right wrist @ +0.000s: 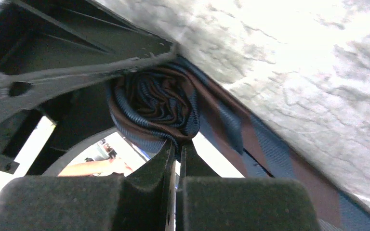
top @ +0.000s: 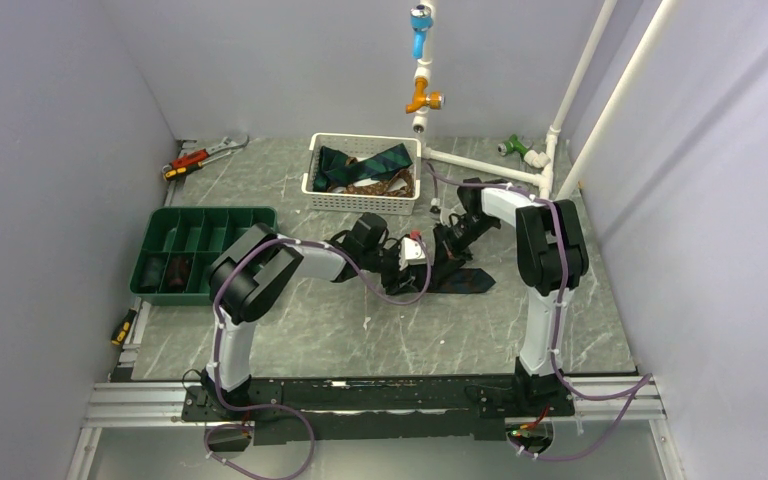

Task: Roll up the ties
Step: Roll the tie at the center of the board.

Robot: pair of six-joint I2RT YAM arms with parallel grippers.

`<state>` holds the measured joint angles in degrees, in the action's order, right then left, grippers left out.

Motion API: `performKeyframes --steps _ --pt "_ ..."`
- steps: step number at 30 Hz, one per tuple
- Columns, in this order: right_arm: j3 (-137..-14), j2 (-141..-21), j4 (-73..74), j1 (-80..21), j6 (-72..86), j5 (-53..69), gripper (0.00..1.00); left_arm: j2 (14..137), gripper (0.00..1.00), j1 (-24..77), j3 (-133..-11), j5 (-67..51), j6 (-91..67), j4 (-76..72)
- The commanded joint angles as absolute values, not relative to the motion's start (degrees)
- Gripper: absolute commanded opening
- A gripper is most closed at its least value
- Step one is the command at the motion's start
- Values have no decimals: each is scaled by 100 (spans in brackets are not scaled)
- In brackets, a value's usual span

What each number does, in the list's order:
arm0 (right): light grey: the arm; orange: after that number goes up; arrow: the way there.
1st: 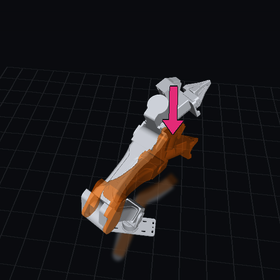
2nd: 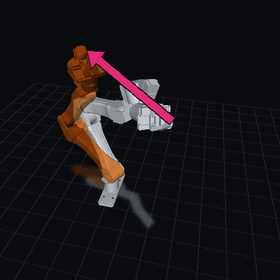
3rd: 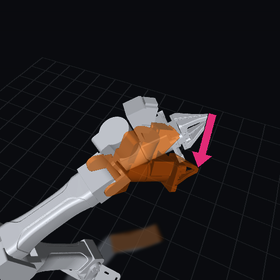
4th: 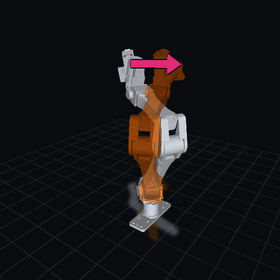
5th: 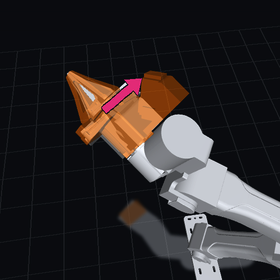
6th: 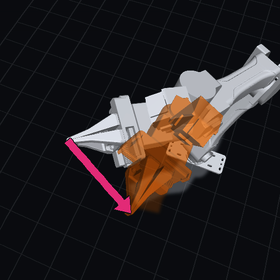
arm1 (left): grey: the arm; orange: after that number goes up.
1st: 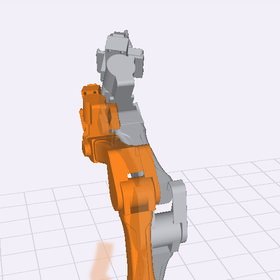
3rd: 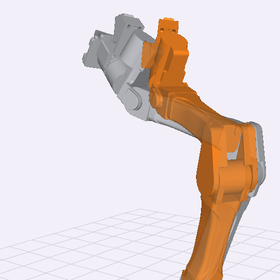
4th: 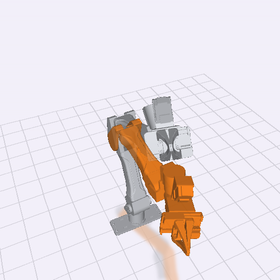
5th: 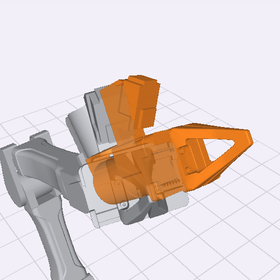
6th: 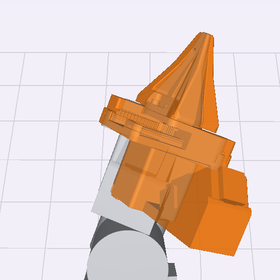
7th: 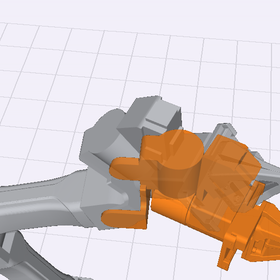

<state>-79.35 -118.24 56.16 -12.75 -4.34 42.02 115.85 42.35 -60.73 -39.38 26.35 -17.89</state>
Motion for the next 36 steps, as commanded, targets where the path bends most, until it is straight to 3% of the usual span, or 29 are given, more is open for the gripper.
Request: performKeyframes --steps 1,4,6,8,21,25,28,31,33,36 --pt "-7851 -12196 5186 -1297 -744 2472 0 11758 71 4093 -5885 -3519 2712 -1375" --pt "-7921 -12263 5145 -1307 -700 2228 0 11593 80 4032 -5901 -4043 2453 -1896" --pt "-7987 -12335 5119 -1308 -675 2071 0 11472 94 4041 -5723 -4346 2248 -2440" --pt "-8050 -12410 5130 -1331 -657 1949 0 11440 99 4063 -5596 -4470 2046 -2825" --pt "-8390 -12858 5013 -1556 -713 1874 0 11845 100 4335 -5949 -4037 1113 -3707" --pt "-8359 -12817 4989 -1554 -786 1910 0 11156 99 4253 -5795 -2851 1018 -3084" --pt "-8309 -12759 4956 -1555 -822 2013 0 10306 99 4128 -4989 -2246 846 -3679" --pt "-8259 -12721 4911 -1565 -881 2127 0 9696 99 4041 -4332 -2266 924 -4145" --pt "-8257 -12720 4894 -1581 -888 2222 0 9535 99 3869 -4722 -3265 1443 -2900" --pt "-8282 -12737 4864 -1639 -879 2371 0 9715 99 3789 -4574 -3780 1135 -3351"
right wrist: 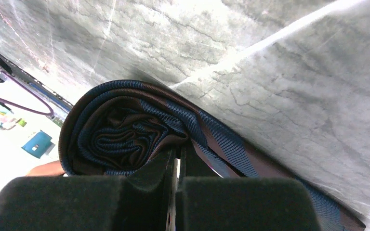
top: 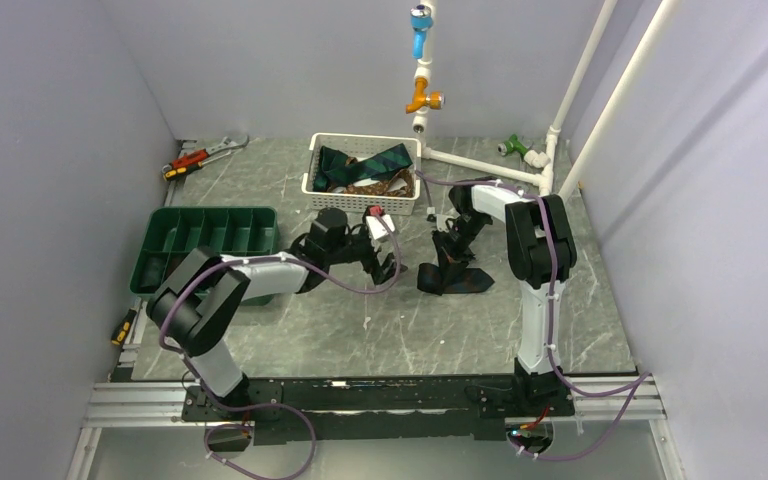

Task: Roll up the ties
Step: Roll the tie at the center of the board.

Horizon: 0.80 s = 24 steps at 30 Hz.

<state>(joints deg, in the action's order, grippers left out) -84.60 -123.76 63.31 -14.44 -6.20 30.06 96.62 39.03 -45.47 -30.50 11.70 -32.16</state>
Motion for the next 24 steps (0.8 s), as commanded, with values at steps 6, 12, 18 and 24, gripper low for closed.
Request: performKeyframes --steps 6,12,18,24 --pt "-8389 -12926 4730 -1771 -743 2665 0 10412 99 4024 -4152 -3867 1368 -5032" --pt "-8590 -13094 4614 -1912 -493 2993 0 11014 97 4160 -4516 -4096 1524 -5429" --pt "-8708 -13218 4563 -2042 -474 3097 0 11362 91 4261 -4633 -4058 1525 -5684" --pt "-8806 -13327 4574 -2067 -492 3138 0 11488 77 4281 -4508 -4000 1752 -5615"
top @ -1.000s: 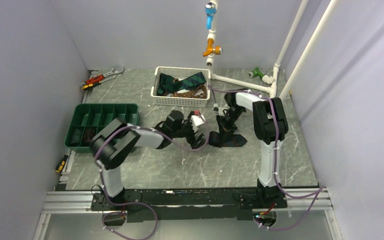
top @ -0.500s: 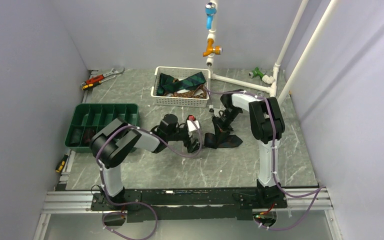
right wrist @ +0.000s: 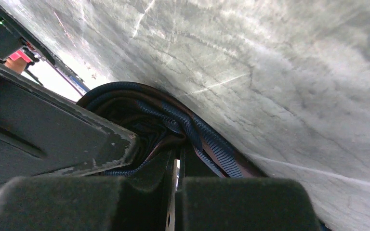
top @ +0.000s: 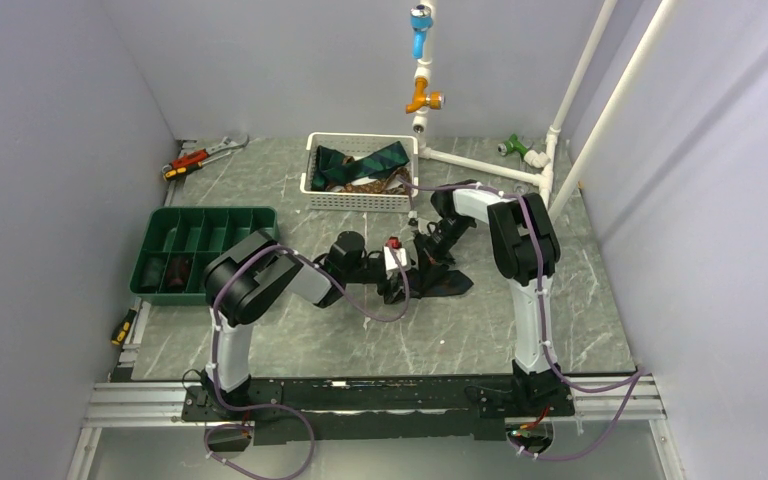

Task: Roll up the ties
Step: Roll the tie at the center of the board.

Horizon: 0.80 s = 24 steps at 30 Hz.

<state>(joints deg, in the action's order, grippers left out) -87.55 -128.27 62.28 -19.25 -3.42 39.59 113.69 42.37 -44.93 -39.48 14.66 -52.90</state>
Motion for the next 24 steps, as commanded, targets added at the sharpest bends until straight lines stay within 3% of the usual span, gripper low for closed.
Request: performKeyframes --steps 1,12,15,18,24 --pt "-8810 -13330 4572 -2073 -491 3141 0 11501 75 4284 -4456 -4018 1854 -5608" --pt "-8326 -12871 4447 -2038 -242 3257 1 11787 48 4304 -4619 -3938 2132 -4748" --pt "-8148 -12463 4451 -1806 -162 3341 15 11689 37 4300 -4638 -3909 2365 -4127" --pt "-8066 -12071 4627 -1474 -190 3544 34 11582 32 4291 -4694 -3829 2465 -3427" --pt "-7965 -11420 5075 -1216 -437 3864 45 11515 27 4295 -4954 -3495 2422 -2408"
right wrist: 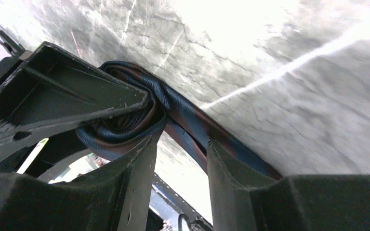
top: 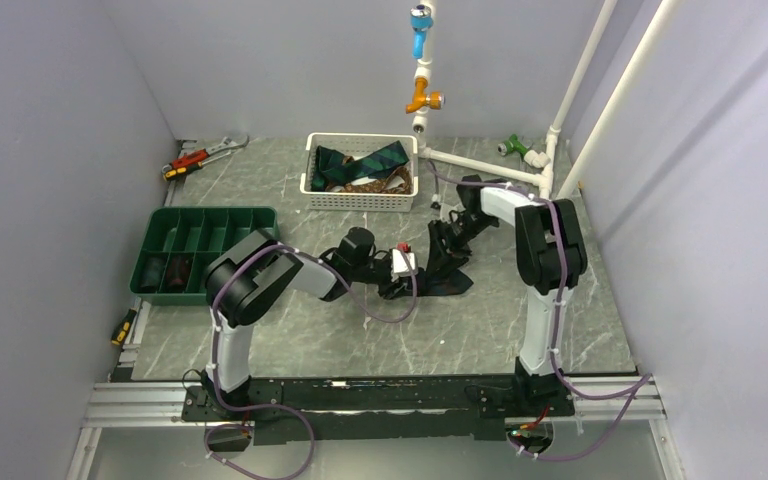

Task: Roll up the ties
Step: Roll the tie at the center of the board.

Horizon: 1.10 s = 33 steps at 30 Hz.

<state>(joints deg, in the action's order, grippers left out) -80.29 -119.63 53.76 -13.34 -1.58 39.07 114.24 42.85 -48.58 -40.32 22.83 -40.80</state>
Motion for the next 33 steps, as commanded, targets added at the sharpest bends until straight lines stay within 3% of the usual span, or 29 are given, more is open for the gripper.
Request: performKeyframes --steps 1,5,10,19,26,28,29,31,33 --pt "-7925 -11331 5095 -1213 -462 3924 48 11524 27 4290 -5021 -3471 2403 -2280" --pt "-7763 -11088 4957 -1230 -336 4352 58 11595 27 4300 -5285 -3377 2373 -1904" --pt "-7771 -11225 4933 -1303 -167 4905 57 11680 28 4348 -5633 -3201 2329 -1483" --pt "-7439 -11290 4911 -1301 -189 4740 59 11685 29 4406 -5721 -3085 2270 -1400" --pt "-7628 -11622 4967 -1263 -347 4690 24 11682 35 4410 -5723 -3118 2304 -1430" --pt "-7682 -11716 4974 -1208 -365 4697 20 11696 40 4405 -5737 -3146 2332 -1466" --pt "-7708 -11783 5002 -1195 -363 4724 21 11721 40 4411 -5769 -3173 2333 -1449" --pt "-7751 -11884 5005 -1174 -308 4855 38 11760 41 4404 -5831 -3218 2348 -1425" --pt "-7721 -11883 4915 -1169 -218 5002 41 11787 40 4403 -5878 -3258 2345 -1413"
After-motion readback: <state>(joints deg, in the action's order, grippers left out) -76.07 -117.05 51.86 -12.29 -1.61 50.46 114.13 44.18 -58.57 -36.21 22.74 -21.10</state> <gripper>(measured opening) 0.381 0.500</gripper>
